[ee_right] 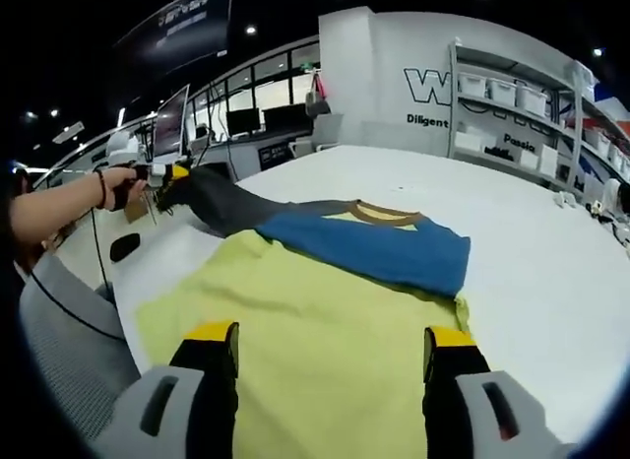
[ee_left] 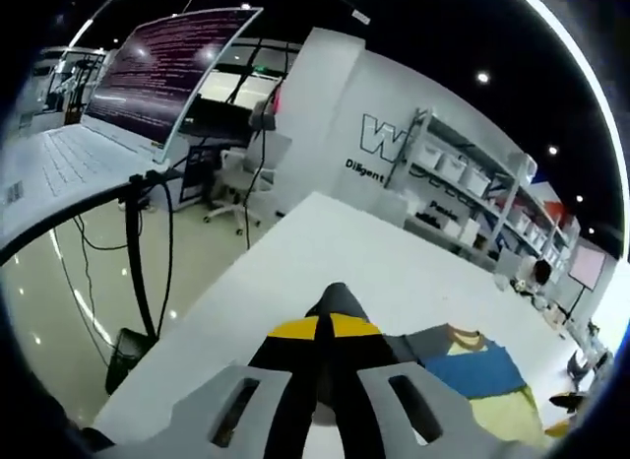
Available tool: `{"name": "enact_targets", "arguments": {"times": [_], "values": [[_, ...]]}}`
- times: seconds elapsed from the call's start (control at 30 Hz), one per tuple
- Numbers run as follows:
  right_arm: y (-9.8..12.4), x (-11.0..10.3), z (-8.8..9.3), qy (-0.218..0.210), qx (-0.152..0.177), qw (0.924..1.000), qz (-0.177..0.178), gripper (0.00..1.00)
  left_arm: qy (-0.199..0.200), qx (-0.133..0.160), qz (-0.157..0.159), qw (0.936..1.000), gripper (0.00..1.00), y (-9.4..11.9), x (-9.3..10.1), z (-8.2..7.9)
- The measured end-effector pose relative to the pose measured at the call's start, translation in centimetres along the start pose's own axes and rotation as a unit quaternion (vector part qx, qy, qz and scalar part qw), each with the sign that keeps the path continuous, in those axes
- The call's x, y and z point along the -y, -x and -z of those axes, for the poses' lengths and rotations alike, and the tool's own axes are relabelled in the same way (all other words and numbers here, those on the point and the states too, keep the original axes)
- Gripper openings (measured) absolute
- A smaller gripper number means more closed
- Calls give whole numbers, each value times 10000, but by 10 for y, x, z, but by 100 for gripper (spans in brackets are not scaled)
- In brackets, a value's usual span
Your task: Fold the garment on the visible template until the final outline fits inside the template.
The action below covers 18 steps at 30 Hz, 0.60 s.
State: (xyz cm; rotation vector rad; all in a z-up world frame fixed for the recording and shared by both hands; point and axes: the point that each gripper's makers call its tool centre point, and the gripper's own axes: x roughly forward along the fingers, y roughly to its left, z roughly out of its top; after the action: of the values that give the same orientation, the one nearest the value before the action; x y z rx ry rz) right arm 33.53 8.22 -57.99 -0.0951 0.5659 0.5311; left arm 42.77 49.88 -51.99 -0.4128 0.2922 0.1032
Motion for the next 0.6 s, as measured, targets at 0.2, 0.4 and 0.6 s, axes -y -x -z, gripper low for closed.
{"name": "enact_targets", "arguments": {"times": [0.2,0.4,0.6], "values": [[2,2,-1,-56,11,10000,48,75,173,104,304,9993,0,4,21,-12],[3,5,-2,-73,39,9999,97,77,240,175,613,9977,0,-1,40,-25],[4,7,-5,-110,115,9998,147,82,114,31,1035,9946,0,-10,59,-24]]}}
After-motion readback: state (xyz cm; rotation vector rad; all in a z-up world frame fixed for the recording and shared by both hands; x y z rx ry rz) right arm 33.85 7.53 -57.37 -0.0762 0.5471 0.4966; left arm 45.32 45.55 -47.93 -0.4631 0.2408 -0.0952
